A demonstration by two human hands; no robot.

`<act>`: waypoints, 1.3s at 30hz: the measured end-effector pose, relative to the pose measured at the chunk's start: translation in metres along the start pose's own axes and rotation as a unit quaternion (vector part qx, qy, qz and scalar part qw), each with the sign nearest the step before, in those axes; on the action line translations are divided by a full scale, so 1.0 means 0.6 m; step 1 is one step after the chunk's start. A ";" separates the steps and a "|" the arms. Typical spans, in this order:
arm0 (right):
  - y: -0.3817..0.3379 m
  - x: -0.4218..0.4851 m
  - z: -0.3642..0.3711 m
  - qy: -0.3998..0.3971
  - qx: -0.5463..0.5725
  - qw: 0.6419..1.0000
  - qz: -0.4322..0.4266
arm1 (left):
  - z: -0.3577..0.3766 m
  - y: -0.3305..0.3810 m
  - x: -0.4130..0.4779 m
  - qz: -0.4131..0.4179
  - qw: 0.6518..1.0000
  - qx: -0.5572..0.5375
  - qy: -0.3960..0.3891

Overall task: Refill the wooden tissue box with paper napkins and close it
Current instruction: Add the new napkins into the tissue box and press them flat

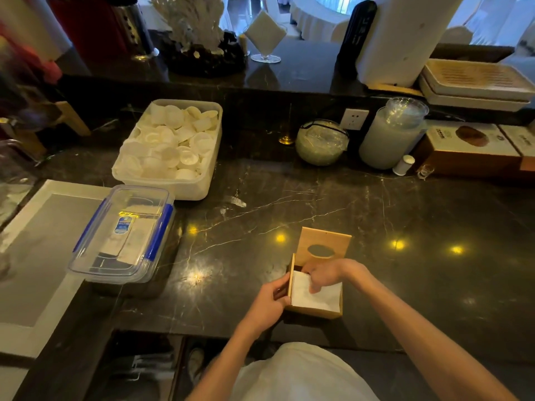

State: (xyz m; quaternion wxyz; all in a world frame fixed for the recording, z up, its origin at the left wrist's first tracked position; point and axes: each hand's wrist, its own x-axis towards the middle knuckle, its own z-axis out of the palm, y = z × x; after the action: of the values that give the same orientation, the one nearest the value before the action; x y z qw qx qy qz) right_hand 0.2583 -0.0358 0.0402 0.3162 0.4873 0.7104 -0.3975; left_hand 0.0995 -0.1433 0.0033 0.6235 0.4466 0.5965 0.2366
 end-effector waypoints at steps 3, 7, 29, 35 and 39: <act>-0.005 0.007 -0.002 -0.009 -0.011 1.000 0.003 | 0.001 -0.004 0.003 -0.001 1.000 0.003 0.008; -0.003 0.020 0.008 -0.009 0.001 1.000 0.011 | 0.003 -0.004 0.004 -0.003 1.000 0.007 0.014; -0.007 0.025 0.017 0.017 0.129 0.988 0.080 | 0.015 -0.008 0.004 -0.007 0.999 0.013 0.037; -0.007 0.016 0.025 0.005 0.042 0.997 0.068 | 0.021 -0.012 0.005 -0.002 0.999 0.016 0.050; -0.012 0.010 0.042 0.055 0.017 0.996 0.061 | 0.025 -0.014 0.006 -0.011 0.998 0.015 0.060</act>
State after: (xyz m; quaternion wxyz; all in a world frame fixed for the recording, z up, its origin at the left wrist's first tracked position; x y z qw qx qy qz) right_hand 0.2512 -0.0565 0.0245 0.2923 0.5560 0.6887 -0.3621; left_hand 0.1125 -0.1485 -0.0075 0.5826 0.4347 0.6407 0.2473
